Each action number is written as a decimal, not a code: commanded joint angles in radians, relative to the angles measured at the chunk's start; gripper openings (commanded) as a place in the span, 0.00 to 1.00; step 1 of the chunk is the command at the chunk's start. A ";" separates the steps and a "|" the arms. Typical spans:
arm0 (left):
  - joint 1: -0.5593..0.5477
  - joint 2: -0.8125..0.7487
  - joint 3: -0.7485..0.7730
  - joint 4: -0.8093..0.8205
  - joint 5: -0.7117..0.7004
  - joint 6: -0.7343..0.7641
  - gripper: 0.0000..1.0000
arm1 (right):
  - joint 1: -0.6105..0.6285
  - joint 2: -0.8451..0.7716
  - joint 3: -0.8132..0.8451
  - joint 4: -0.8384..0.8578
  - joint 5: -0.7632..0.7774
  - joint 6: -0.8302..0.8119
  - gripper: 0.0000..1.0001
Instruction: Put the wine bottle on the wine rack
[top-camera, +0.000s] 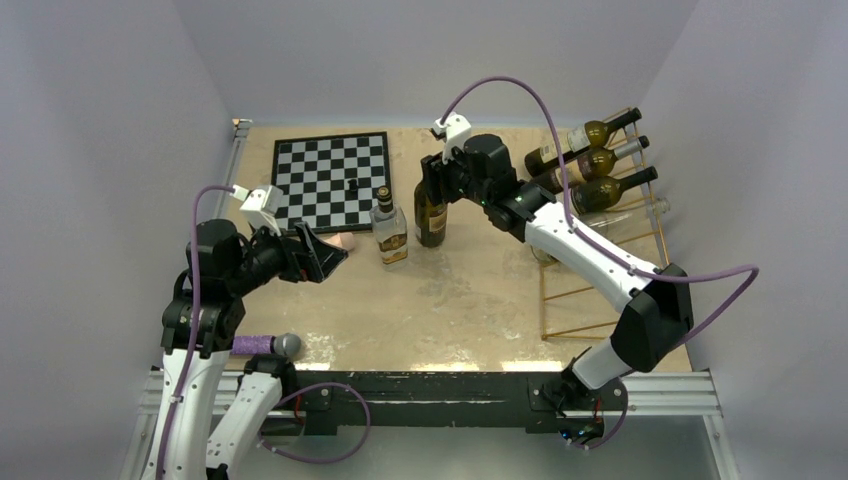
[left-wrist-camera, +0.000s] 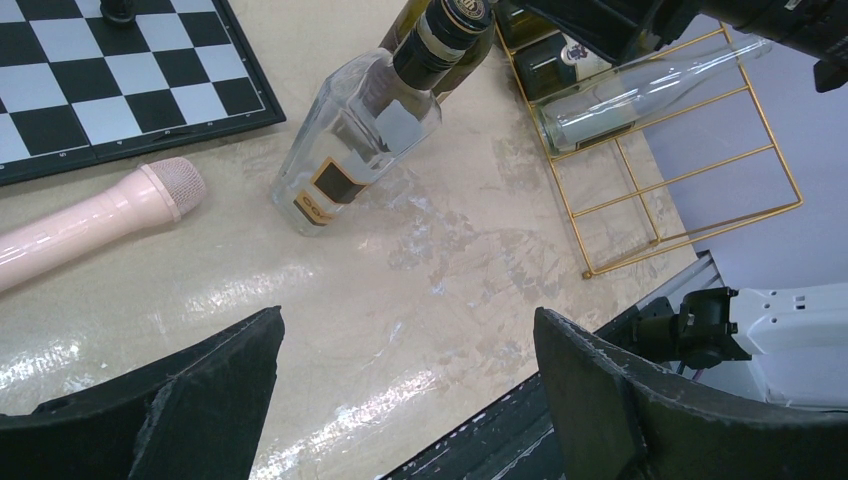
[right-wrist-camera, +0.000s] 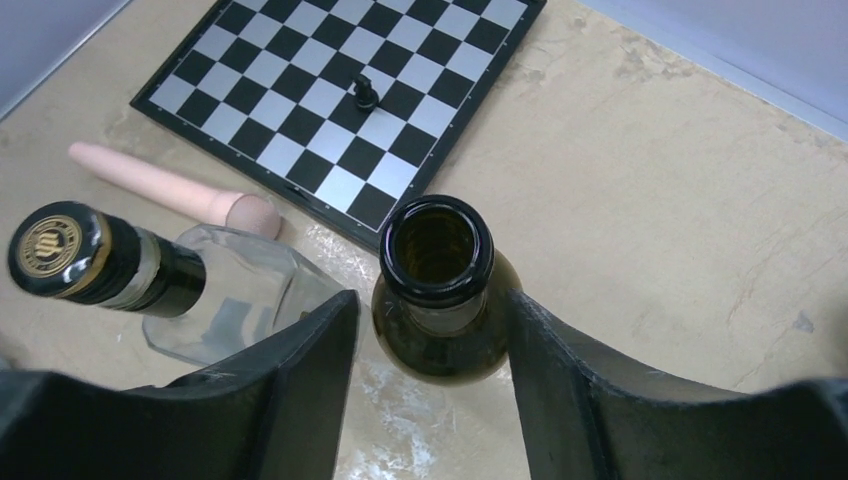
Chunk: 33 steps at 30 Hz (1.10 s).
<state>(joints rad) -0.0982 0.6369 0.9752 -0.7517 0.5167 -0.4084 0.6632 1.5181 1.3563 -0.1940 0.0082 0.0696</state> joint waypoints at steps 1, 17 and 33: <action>0.004 -0.012 0.019 0.005 -0.004 0.001 0.99 | 0.009 0.031 0.065 0.071 0.051 -0.020 0.56; 0.005 -0.037 0.024 -0.034 -0.027 0.017 0.99 | 0.016 0.016 0.066 0.048 0.155 -0.047 0.00; 0.005 -0.060 0.028 -0.059 -0.024 0.029 0.99 | -0.008 -0.296 0.064 -0.403 0.304 0.111 0.00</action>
<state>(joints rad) -0.0982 0.5915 0.9752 -0.8001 0.4938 -0.4000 0.6735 1.3079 1.4014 -0.5545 0.2375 0.1169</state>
